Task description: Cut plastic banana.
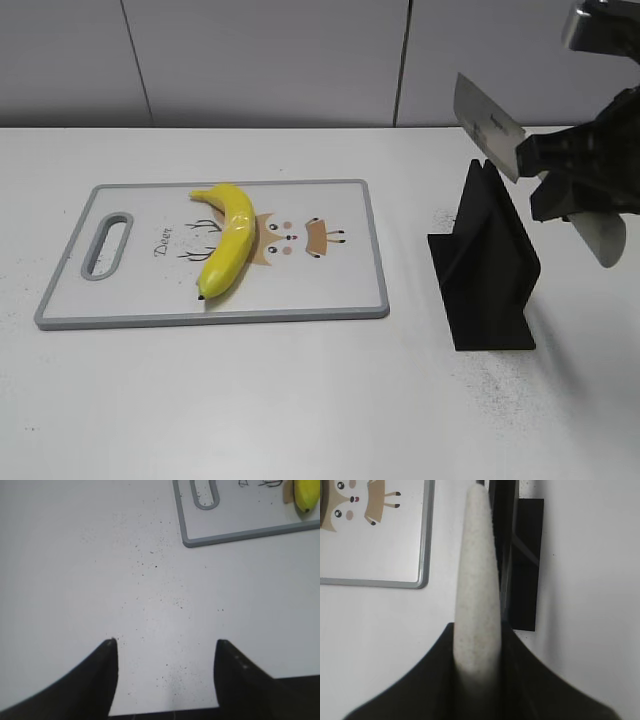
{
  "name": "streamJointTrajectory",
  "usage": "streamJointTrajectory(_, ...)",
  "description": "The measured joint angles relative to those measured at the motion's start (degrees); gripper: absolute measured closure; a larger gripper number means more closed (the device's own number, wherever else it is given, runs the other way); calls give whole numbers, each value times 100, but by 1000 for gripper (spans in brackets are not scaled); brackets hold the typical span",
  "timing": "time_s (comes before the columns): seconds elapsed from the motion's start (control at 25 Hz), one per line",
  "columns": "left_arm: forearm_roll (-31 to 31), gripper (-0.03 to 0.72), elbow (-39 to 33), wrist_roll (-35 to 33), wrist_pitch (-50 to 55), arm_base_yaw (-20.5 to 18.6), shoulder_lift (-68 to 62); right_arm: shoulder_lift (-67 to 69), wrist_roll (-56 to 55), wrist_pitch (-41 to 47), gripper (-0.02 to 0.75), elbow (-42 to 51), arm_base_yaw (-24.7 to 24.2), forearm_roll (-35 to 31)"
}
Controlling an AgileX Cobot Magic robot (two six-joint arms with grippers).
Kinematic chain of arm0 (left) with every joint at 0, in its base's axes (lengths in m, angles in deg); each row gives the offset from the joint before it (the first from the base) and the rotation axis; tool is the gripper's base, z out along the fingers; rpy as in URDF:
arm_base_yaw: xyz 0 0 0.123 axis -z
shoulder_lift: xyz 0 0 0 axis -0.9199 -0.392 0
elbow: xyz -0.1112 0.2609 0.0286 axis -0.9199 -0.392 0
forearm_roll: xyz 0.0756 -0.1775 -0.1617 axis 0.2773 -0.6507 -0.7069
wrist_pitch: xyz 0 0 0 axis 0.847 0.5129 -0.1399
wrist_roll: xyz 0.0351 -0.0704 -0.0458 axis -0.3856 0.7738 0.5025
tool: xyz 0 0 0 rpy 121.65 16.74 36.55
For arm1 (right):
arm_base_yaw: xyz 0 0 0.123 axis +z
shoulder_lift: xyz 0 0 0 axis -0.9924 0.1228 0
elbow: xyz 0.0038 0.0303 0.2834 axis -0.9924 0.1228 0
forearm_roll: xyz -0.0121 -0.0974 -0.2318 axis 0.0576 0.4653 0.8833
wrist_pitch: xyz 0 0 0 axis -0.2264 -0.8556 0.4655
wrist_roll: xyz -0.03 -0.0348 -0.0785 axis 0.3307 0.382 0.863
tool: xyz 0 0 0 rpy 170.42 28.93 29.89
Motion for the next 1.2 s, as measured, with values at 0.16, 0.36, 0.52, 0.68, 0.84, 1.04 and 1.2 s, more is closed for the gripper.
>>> streamJointTrajectory(0.16, 0, 143, -90, 39, -163, 0, 616, 0, -49, -41, 575, 0, 0, 0)
streamJointTrajectory(0.36, 5, 181, -135, 72, -234, 0, 1247, 0, -96, -48, 575, 0, 0, 1)
streamJointTrajectory(0.52, 5, 187, -142, 81, -243, 0, 1421, -3, -310, -83, 575, 0, 0, 174)
streamJointTrajectory(0.68, 5, 187, -142, 81, -249, 0, 1421, -3, -436, -91, 575, 0, 0, 307)
streamJointTrajectory(0.84, 5, 187, -142, 81, -249, 0, 1421, 41, -447, -96, 575, 0, 0, 311)
streamJointTrajectory(1.04, 5, 187, -142, 81, -249, 0, 1421, 388, -451, -79, 575, 0, 0, 306)
streamJointTrajectory(1.2, 5, 187, -142, 81, -249, 0, 1421, 693, -451, -47, 575, 0, 0, 197)
